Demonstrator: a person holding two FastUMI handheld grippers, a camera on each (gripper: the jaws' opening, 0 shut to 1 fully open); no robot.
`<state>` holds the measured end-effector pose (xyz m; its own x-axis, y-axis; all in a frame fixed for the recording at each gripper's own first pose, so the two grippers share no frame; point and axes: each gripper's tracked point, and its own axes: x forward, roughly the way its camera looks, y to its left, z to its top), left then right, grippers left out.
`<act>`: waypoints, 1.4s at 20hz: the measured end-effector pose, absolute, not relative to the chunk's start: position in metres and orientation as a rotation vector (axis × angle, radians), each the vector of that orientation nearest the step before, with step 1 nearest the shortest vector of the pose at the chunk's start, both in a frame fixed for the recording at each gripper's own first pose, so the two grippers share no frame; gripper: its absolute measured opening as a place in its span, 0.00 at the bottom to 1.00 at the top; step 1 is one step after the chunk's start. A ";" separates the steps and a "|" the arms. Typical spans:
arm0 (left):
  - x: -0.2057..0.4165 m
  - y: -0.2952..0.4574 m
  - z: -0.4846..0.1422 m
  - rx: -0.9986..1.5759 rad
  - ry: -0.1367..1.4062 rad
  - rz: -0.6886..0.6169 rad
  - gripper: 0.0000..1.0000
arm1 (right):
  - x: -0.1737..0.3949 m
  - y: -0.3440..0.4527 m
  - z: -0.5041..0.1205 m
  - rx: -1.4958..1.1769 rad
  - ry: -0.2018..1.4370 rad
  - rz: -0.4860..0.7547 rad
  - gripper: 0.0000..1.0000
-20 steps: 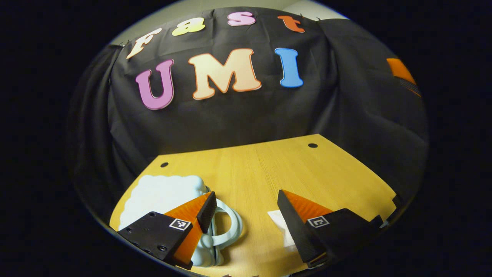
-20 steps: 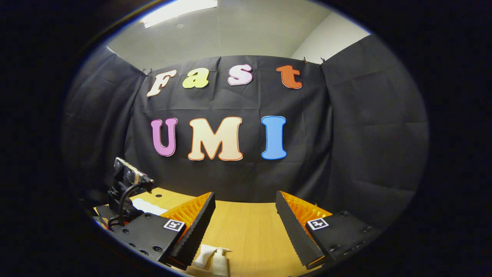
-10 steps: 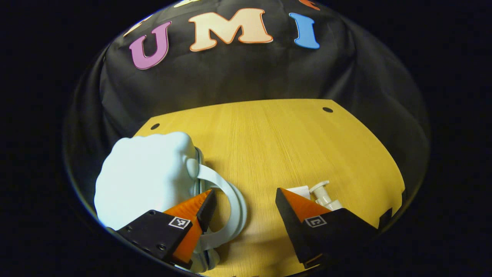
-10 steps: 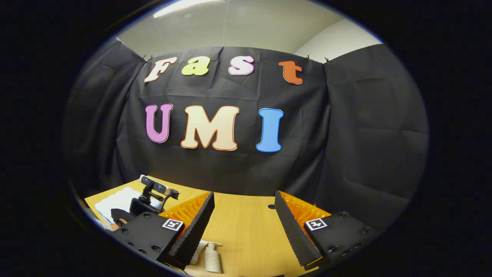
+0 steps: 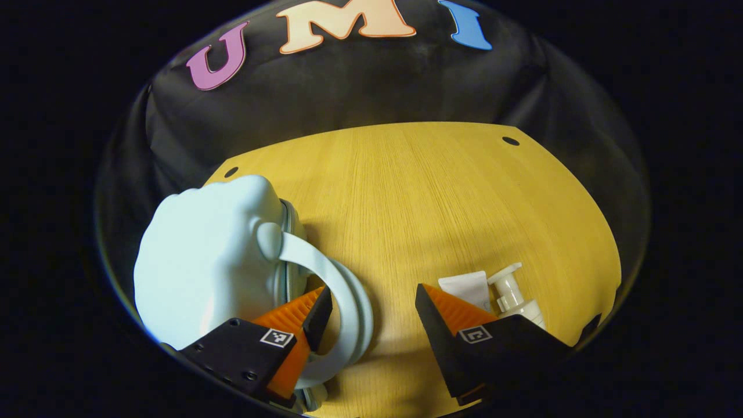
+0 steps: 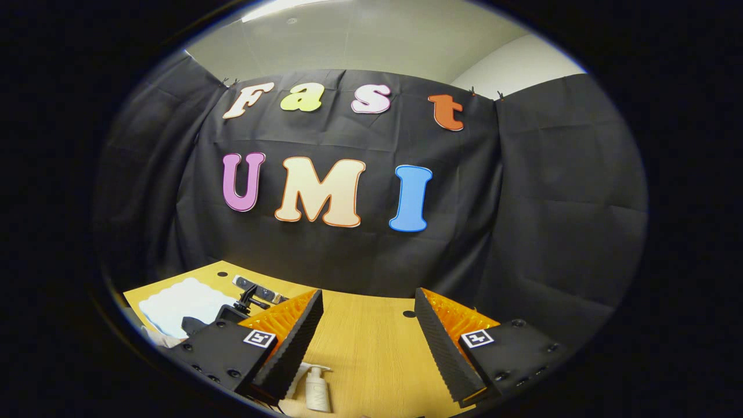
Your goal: First open the suitcase, pack the skin care products into it, and then close the suitcase.
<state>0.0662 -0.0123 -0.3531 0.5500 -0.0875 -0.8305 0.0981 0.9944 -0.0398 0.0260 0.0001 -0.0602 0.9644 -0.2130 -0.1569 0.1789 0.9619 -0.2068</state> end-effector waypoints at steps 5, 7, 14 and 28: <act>0.067 -0.002 -0.344 0.015 0.962 -0.076 0.37 | 0.022 -0.005 -0.060 -0.177 0.173 -0.208 1.00; 0.067 0.002 -0.336 0.054 0.942 -0.085 0.20 | 0.021 -0.005 -0.061 -0.169 0.171 -0.202 1.00; 0.059 0.003 -0.312 0.005 0.937 -0.160 0.05 | 0.020 0.002 -0.058 -0.138 0.145 -0.172 1.00; 0.082 0.095 -0.168 -0.102 0.680 -0.130 0.00 | 0.032 0.032 -0.054 -0.068 0.101 -0.096 1.00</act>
